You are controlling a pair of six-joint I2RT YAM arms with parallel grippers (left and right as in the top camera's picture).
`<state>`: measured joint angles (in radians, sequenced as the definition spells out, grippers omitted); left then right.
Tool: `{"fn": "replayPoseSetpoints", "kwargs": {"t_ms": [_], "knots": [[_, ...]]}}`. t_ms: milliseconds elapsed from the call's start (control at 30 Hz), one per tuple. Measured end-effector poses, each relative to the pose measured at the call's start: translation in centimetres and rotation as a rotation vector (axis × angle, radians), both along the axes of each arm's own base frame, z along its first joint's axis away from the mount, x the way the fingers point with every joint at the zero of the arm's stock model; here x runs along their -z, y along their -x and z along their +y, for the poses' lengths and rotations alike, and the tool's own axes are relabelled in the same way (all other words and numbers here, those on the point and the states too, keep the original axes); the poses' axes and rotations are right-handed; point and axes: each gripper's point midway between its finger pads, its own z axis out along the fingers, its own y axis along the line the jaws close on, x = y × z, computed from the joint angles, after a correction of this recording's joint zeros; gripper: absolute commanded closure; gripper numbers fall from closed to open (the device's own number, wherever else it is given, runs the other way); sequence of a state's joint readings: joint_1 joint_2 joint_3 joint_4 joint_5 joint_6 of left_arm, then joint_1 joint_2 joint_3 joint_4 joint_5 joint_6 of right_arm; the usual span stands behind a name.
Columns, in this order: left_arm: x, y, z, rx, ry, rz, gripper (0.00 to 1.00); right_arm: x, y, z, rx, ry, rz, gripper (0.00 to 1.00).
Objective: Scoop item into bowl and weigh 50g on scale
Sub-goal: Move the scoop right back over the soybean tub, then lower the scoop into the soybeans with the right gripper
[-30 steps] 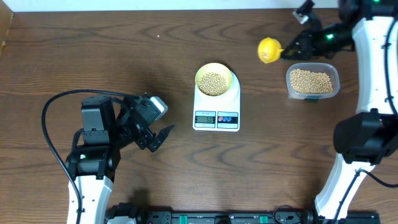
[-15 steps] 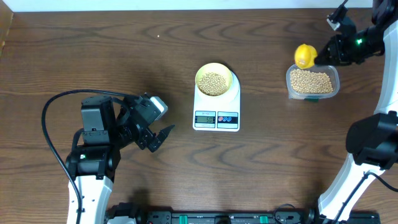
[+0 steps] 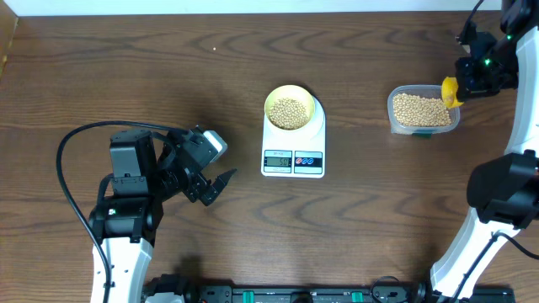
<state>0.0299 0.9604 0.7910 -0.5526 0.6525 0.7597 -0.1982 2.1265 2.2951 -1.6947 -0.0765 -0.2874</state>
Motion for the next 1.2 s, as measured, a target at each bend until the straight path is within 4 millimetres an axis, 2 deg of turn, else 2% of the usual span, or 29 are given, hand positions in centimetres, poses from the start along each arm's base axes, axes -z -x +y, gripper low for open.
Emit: {"fn": "replayPoseSetpoints", "kwargs": {"t_ms": [233, 833, 1000, 1200], "knots": [[0.0, 0.0, 0.0, 0.0, 0.0, 0.0, 0.03, 0.0, -0.3, 0.0, -0.016, 0.105, 0.007, 0.99], [0.0, 0.0, 0.0, 0.0, 0.0, 0.0, 0.02, -0.2, -1.3, 1.4, -0.076, 0.208, -0.017, 0.99], [0.0, 0.0, 0.0, 0.0, 0.0, 0.0, 0.02, -0.2, -2.0, 2.0, -0.081, 0.189, -0.043, 0.99], [0.0, 0.0, 0.0, 0.0, 0.0, 0.0, 0.02, -0.2, -2.8, 3.8, -0.09, 0.078, -0.087, 0.99]]}}
